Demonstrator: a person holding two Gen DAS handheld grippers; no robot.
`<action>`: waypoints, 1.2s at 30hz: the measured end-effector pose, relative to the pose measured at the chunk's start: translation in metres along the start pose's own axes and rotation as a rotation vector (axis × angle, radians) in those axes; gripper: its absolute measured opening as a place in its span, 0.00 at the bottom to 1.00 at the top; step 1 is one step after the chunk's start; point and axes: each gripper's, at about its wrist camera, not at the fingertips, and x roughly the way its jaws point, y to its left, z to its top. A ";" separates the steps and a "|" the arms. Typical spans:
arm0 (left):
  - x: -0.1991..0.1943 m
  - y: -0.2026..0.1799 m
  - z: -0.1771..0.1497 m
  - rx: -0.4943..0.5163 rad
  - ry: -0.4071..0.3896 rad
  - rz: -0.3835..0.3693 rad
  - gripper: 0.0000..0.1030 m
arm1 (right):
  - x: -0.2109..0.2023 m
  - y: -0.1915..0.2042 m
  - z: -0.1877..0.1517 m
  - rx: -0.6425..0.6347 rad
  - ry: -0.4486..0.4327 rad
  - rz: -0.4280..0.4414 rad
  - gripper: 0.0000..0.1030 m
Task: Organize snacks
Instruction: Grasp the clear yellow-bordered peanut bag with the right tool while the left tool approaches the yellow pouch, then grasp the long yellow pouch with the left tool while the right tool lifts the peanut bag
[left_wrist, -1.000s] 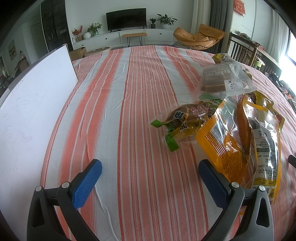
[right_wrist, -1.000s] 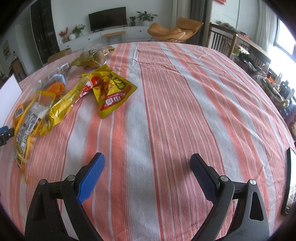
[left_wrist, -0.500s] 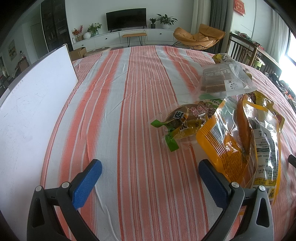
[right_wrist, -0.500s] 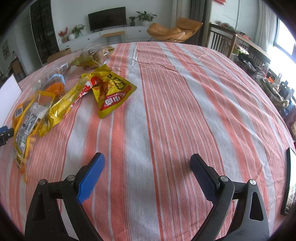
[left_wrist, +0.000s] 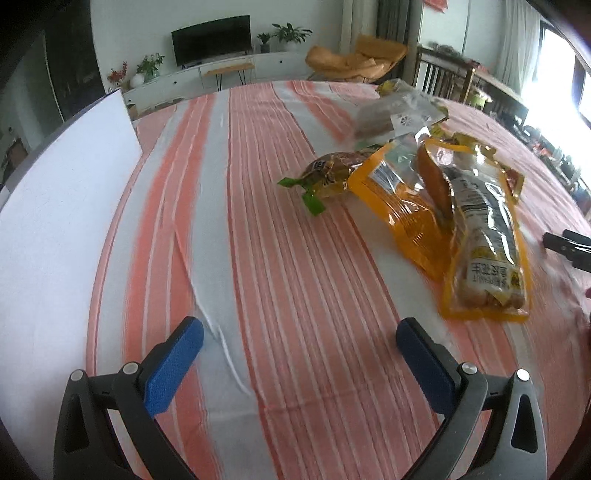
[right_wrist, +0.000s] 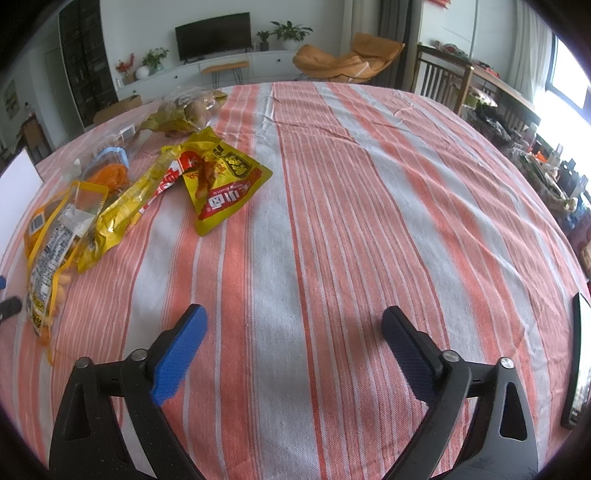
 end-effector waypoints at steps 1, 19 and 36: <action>0.000 0.000 0.001 -0.001 -0.001 0.004 1.00 | 0.002 0.000 0.002 0.000 0.015 0.009 1.00; -0.003 0.002 -0.003 -0.011 -0.011 0.009 1.00 | -0.005 0.187 0.019 -0.131 0.149 0.196 0.79; -0.044 -0.061 0.049 -0.019 0.004 -0.263 0.99 | -0.046 -0.019 -0.045 -0.042 -0.025 0.104 0.90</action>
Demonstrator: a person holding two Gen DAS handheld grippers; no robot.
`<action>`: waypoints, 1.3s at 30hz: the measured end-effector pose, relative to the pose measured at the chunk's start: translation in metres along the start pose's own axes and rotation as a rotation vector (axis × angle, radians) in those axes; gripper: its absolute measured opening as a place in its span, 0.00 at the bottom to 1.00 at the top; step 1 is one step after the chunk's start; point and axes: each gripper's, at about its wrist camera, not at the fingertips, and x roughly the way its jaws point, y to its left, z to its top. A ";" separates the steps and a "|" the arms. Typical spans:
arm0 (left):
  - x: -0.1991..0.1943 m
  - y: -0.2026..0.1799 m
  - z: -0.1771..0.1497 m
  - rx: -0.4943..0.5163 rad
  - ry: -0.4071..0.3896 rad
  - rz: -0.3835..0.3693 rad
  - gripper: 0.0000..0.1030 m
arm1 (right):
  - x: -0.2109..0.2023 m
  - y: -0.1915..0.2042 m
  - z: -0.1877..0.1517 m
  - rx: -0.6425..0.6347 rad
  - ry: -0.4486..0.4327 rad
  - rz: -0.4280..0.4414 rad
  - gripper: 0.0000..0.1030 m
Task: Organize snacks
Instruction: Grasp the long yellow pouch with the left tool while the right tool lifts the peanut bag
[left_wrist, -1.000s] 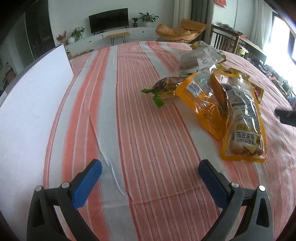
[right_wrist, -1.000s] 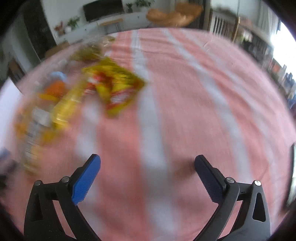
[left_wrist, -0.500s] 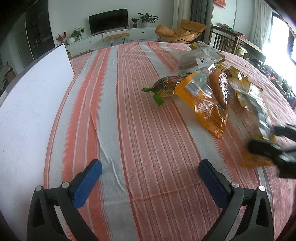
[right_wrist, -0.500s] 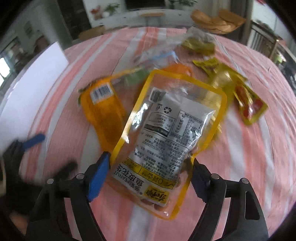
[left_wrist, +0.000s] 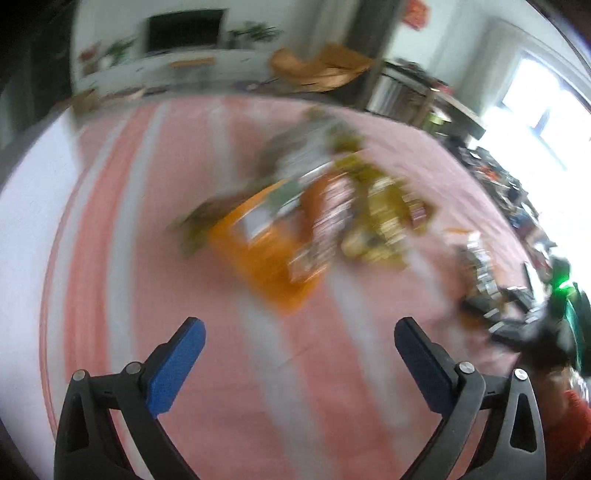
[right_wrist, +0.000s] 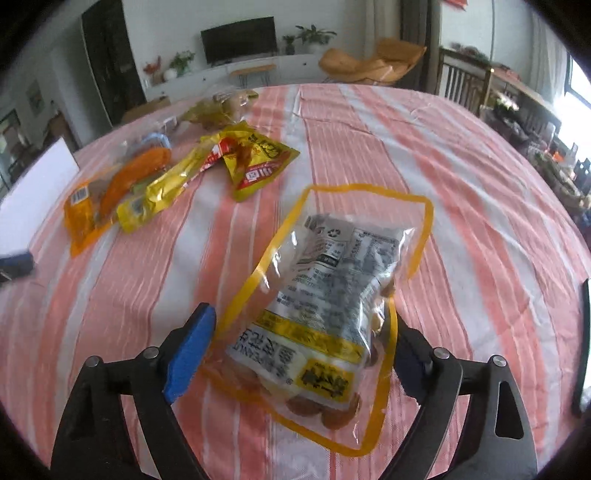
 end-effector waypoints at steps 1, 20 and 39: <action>0.003 -0.016 0.016 0.038 0.002 0.000 0.99 | 0.004 0.004 0.003 -0.010 0.008 -0.003 0.91; 0.131 -0.113 0.065 0.346 0.147 0.061 0.43 | 0.010 0.002 0.013 0.043 -0.019 0.082 0.92; 0.065 -0.052 -0.009 0.143 0.103 -0.057 0.44 | 0.009 -0.004 0.023 0.092 0.120 0.074 0.75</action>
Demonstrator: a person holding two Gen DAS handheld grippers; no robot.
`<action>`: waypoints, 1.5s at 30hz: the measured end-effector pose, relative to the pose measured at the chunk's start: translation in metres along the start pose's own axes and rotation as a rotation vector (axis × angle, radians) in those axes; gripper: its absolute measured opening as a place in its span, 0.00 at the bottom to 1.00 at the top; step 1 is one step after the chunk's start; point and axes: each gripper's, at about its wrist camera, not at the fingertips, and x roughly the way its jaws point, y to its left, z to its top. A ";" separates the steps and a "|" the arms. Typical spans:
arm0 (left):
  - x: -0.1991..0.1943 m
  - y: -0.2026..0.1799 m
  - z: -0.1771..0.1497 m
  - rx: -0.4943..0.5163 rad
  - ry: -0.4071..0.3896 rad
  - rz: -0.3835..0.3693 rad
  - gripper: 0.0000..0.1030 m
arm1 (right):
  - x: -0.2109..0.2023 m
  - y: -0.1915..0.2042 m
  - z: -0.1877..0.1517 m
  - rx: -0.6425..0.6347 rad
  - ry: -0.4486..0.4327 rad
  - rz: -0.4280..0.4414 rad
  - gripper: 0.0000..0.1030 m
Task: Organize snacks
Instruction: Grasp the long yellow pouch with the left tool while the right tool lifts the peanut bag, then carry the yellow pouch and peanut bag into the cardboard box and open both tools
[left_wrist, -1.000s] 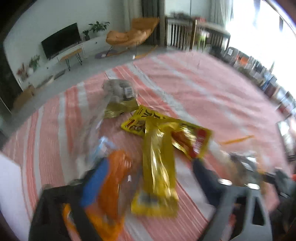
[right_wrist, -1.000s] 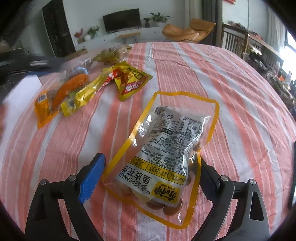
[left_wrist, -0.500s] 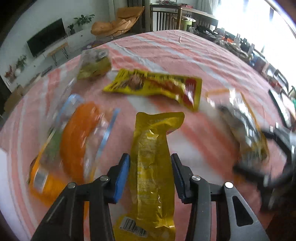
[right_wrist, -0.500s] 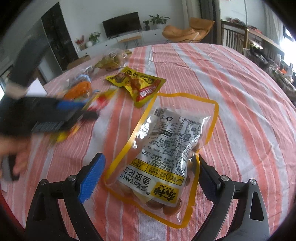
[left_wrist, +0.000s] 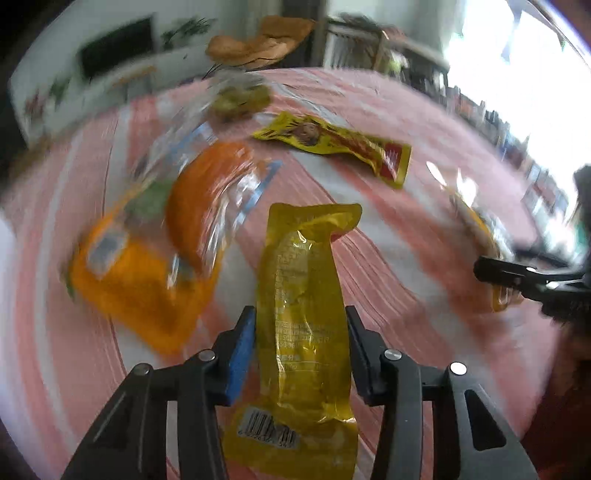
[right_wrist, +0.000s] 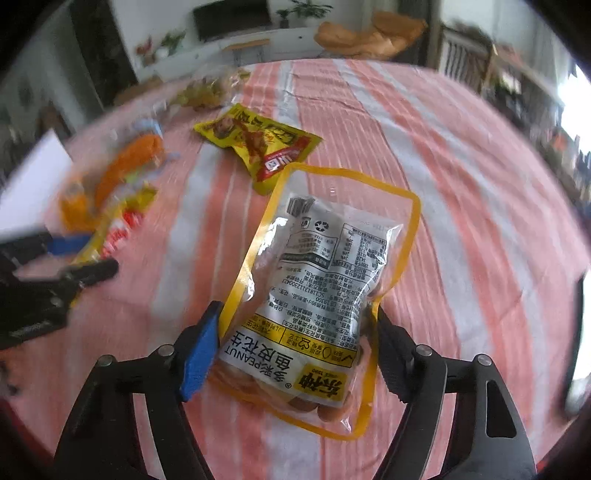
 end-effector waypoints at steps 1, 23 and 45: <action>-0.009 0.011 -0.009 -0.068 -0.020 -0.086 0.44 | -0.007 -0.011 -0.004 0.084 -0.009 0.106 0.75; -0.330 0.226 -0.176 -0.556 -0.497 0.255 0.45 | -0.090 0.298 0.067 -0.248 0.004 0.872 0.77; -0.239 0.091 -0.115 -0.341 -0.435 0.119 0.96 | 0.013 0.165 0.000 -0.297 -0.085 0.053 0.92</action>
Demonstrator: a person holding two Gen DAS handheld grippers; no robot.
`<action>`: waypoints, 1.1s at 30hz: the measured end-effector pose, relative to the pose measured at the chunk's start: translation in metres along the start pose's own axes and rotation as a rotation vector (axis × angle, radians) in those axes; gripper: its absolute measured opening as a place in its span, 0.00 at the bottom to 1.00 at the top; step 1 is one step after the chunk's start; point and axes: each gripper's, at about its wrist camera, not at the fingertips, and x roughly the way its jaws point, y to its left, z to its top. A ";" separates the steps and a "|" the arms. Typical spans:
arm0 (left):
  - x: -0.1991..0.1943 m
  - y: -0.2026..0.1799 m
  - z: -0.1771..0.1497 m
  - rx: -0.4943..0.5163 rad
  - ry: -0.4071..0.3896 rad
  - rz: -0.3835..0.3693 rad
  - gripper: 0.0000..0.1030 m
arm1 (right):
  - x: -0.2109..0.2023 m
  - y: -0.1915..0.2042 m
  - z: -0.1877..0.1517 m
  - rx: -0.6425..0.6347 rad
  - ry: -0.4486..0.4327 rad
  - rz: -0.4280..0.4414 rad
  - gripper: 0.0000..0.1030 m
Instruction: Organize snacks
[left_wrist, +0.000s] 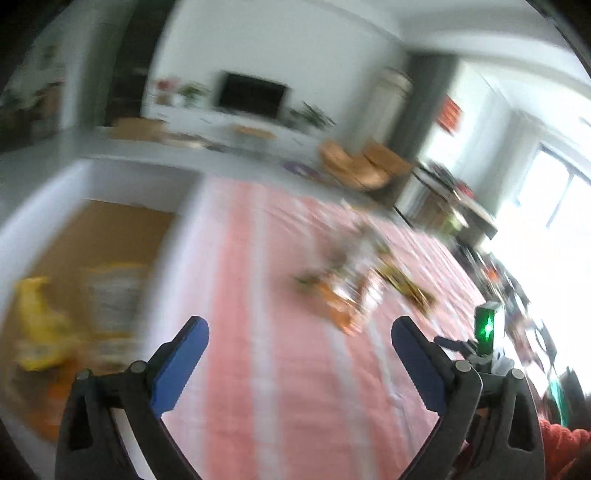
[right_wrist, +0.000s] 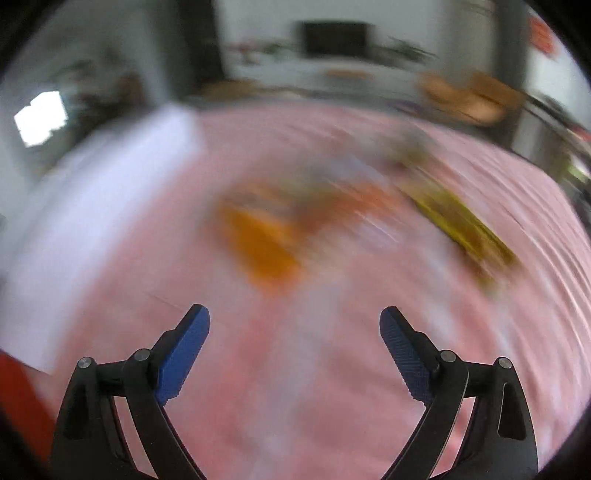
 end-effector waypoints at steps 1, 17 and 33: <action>0.022 -0.017 -0.006 0.031 0.038 -0.001 0.96 | 0.001 -0.030 -0.021 0.048 0.005 -0.082 0.92; 0.181 0.004 -0.037 0.058 0.180 0.261 0.96 | -0.006 -0.157 -0.044 0.301 0.006 -0.331 0.93; 0.200 -0.007 -0.037 0.133 0.239 0.332 1.00 | -0.005 -0.155 -0.048 0.315 0.012 -0.286 0.97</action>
